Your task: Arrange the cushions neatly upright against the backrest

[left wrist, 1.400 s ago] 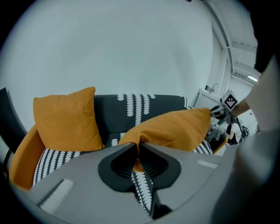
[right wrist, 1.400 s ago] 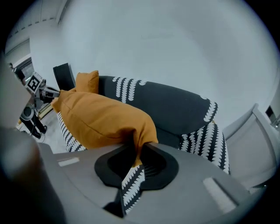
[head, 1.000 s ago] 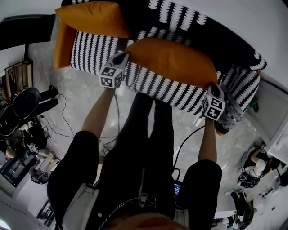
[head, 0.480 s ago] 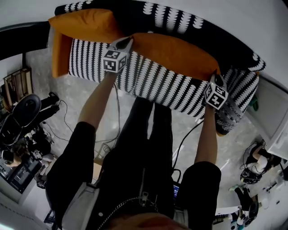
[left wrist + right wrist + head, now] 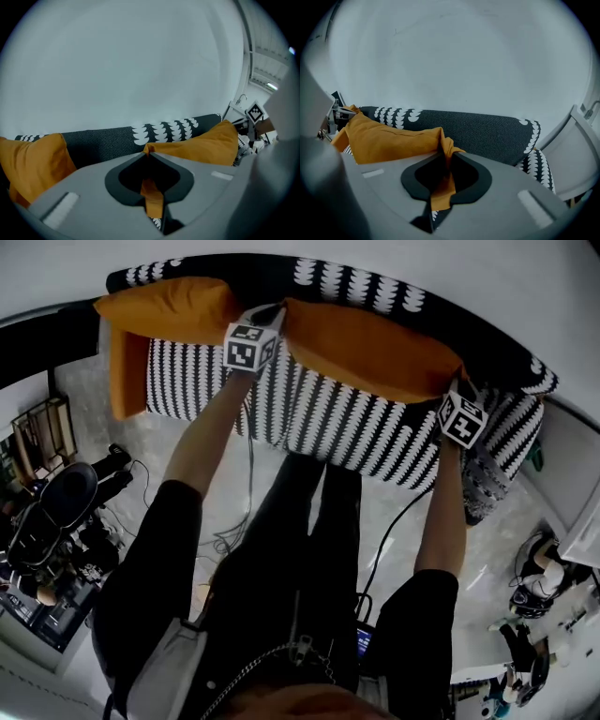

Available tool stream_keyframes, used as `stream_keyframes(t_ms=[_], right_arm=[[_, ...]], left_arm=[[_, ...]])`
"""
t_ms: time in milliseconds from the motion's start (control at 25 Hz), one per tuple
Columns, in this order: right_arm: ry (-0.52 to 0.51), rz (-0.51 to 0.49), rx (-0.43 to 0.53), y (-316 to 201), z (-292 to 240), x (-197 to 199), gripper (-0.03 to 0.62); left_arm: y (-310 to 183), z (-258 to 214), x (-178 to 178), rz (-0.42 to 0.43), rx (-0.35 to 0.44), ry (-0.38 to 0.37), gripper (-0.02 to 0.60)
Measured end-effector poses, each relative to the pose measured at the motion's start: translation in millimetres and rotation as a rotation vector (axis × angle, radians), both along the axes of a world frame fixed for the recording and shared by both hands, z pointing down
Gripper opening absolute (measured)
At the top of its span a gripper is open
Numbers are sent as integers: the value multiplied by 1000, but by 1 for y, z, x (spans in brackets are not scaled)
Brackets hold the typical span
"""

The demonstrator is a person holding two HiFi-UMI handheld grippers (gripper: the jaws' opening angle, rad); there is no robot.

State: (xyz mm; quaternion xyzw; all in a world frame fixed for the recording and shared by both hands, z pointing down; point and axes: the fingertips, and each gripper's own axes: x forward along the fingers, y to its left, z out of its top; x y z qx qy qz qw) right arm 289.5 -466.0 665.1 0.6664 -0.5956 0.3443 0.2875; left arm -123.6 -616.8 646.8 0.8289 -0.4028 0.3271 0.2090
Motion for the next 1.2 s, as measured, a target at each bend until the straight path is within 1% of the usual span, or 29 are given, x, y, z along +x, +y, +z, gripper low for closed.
stream_keyframes(t_ms=[160, 280, 360, 440, 520, 600, 640, 680, 760, 840, 880, 920, 1000, 1120, 1200], right_arm=[[12, 25, -1, -19, 3, 5, 38], [32, 30, -7, -28, 2, 11, 29], [49, 31, 8, -29, 1, 15, 42], [69, 59, 68, -23, -11, 21, 74], [84, 93, 154, -13, -31, 24, 103], [87, 89, 213, -3, -49, 19, 103], [91, 79, 233, 3, -56, 14, 99], [99, 68, 250, 8, -62, 8, 83], [89, 51, 275, 16, -69, -10, 77], [31, 25, 289, 22, -68, -41, 41], [-3, 4, 290, 25, -66, -60, 14], [-28, -18, 284, 28, -61, -77, 5], [-30, -57, 235, 31, -46, -102, 4], [10, -83, 136, 29, -20, -113, 3], [34, -50, 94, 28, -10, -101, 4]], left_arm=[[-19, 9, 4, -5, -4, -10, 32], [-29, 13, 9, 4, -23, -15, 31], [-31, 10, 10, 10, -23, -4, 32], [-29, 1, 3, -19, 4, 47, 57], [-24, -16, -11, -78, 68, 120, 81], [-14, -37, -25, -122, 132, 185, 89], [-5, -45, -29, -121, 151, 202, 88], [6, -50, -30, -104, 163, 207, 86], [31, -54, -24, -38, 166, 208, 83], [57, -49, -8, 44, 139, 225, 56], [70, -44, 4, 81, 120, 235, 47], [81, -39, 16, 113, 102, 243, 41], [94, -26, 40, 146, 67, 261, 37], [92, -9, 61, 132, 21, 270, 33], [82, 2, 57, 85, 9, 252, 25]])
